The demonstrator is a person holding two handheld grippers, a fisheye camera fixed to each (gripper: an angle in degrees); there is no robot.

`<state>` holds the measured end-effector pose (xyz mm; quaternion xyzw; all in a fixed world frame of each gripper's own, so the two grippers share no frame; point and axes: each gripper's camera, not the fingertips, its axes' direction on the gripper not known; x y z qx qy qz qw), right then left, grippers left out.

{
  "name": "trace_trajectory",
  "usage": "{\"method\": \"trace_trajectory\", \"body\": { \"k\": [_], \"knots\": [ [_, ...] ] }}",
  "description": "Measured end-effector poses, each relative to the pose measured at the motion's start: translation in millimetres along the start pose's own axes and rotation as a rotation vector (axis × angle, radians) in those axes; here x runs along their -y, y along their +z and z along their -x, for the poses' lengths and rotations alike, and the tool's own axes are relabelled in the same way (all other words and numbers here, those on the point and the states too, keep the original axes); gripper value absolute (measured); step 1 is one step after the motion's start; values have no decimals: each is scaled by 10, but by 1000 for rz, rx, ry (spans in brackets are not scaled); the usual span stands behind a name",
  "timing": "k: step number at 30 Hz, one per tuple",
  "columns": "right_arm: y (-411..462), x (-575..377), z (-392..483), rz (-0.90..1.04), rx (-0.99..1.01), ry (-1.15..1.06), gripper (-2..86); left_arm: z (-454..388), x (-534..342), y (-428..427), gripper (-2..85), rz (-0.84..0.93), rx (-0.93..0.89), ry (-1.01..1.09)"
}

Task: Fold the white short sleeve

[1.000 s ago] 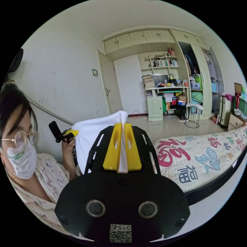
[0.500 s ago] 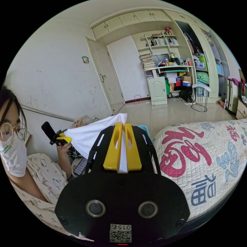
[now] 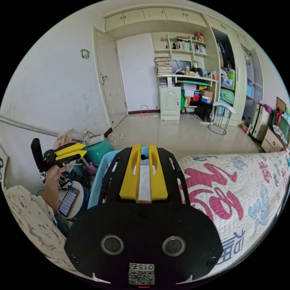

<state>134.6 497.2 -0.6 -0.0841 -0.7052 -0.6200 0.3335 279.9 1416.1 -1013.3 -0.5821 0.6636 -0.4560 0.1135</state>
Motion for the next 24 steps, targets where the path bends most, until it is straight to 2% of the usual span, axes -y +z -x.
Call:
{"method": "trace_trajectory", "body": {
  "k": [4,7,10,13,17,20,22,24],
  "knots": [
    [-540,-179,-108,-69,-50,-30,29,-552,344,-43,72,-56,-82,32],
    [-1084,-433,-215,-127,-124,-45,28,-1223,635,41,68,-93,-251,70],
    [-1649,-704,-313,-160,-286,-54,36,-2139,1041,161,74,-80,-324,268],
    [-2208,-946,-449,-157,-487,2,45,-3048,1438,344,80,-103,-379,468],
    [-3080,-1123,-609,-124,-807,106,53,-4407,2016,671,82,-108,-612,704],
    [-3676,-1130,-716,-48,-1080,176,54,-5499,2319,751,83,-179,-747,862],
    [-4040,-1105,-829,24,-1245,215,57,-6157,2459,771,83,-225,-868,916],
    [-4617,-1037,-1061,128,-1462,289,70,-7028,2598,767,83,-263,-1069,970]
  ]
}}
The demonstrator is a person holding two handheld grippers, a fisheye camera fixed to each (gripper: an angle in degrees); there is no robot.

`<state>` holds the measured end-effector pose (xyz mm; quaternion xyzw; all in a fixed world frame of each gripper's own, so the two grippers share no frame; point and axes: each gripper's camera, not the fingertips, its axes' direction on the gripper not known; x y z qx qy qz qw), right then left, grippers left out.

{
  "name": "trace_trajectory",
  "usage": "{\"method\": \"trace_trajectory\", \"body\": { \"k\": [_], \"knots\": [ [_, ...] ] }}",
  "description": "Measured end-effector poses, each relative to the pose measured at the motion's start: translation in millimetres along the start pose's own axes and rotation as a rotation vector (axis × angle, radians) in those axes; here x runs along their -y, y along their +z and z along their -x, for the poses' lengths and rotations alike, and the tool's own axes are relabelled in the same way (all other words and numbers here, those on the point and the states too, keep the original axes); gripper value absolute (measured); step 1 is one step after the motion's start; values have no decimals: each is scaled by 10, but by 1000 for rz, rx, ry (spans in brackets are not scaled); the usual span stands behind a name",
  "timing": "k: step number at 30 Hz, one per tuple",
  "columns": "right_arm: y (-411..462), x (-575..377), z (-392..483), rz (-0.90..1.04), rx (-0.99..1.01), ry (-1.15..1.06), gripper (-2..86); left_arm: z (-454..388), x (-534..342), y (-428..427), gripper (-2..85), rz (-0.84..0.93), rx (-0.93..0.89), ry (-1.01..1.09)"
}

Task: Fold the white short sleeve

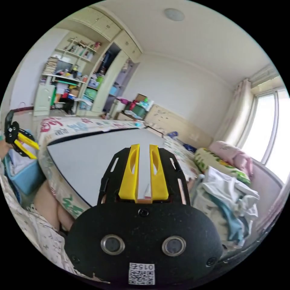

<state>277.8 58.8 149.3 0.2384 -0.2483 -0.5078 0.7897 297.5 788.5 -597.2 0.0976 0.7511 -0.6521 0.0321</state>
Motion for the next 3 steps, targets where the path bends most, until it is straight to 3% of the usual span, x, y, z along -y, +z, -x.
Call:
{"method": "trace_trajectory", "body": {
  "k": [3],
  "knots": [
    [180,276,-880,108,-173,84,94,-79,660,777,84,-113,-122,71]
  ]
}}
